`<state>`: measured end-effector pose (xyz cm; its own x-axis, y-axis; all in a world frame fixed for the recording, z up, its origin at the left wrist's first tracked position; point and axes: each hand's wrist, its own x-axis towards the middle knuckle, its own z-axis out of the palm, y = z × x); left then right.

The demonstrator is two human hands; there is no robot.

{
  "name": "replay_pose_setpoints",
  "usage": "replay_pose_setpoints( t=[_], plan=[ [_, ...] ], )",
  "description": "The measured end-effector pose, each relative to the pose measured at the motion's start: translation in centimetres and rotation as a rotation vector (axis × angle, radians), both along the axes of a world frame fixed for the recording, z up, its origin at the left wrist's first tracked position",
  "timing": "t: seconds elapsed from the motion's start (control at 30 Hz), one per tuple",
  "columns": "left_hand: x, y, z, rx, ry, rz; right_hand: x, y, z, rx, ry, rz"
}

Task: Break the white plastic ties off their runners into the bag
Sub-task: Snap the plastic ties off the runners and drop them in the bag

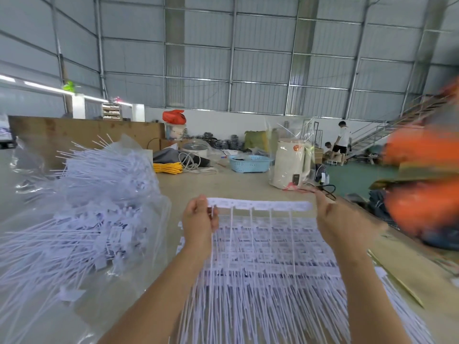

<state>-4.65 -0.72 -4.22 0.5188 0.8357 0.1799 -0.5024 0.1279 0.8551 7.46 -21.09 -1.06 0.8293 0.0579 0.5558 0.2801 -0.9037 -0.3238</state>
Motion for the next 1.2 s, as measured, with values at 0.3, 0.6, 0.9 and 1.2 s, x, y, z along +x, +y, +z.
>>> replay_pose_setpoints(
  t=[0.3,0.6,0.9,1.2],
  plan=[
    [0.1,-0.2,-1.5,0.238,0.078,-0.17,-2.9,5.0,-2.0,0.084,-0.103,0.571],
    [-0.3,-2.6,-0.3,0.465,0.1,-0.221,-3.2,6.6,-3.5,0.225,0.116,0.993],
    [0.1,-2.3,-0.1,0.599,0.213,-0.133,-3.2,6.6,-3.1,0.216,0.123,1.012],
    [-1.7,-0.8,1.9,0.418,0.377,-0.358,-1.9,4.5,-2.3,0.039,-0.033,0.792]
  ],
)
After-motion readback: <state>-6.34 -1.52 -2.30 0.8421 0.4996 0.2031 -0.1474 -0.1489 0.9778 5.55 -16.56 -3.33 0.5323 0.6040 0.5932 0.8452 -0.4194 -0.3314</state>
